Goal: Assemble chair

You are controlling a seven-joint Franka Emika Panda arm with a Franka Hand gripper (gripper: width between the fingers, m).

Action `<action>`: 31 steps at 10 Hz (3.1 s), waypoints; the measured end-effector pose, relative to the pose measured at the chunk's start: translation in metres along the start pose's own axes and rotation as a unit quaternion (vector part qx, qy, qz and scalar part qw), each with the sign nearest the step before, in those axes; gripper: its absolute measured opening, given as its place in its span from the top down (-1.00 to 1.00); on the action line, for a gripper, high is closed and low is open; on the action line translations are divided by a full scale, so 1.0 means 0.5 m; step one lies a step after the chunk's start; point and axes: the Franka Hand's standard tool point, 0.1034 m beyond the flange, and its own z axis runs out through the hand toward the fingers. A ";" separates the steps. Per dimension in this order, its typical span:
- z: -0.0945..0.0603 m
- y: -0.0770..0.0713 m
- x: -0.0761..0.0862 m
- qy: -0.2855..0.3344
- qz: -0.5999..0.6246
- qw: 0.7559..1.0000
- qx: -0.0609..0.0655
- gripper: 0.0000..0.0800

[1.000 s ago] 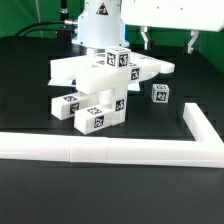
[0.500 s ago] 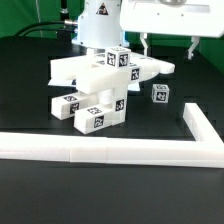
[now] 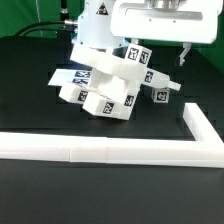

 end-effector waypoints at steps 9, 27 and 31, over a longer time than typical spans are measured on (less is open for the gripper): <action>-0.062 0.020 0.016 -0.026 -0.040 0.999 0.010 -0.62; -0.097 0.278 0.265 -0.005 -0.190 0.981 0.030 -0.62; -0.083 0.297 0.264 -0.001 -0.196 0.980 0.023 -0.62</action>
Offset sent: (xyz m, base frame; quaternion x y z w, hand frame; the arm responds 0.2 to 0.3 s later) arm -0.0394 0.0242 0.0042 -0.0147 0.0070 0.0656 0.9977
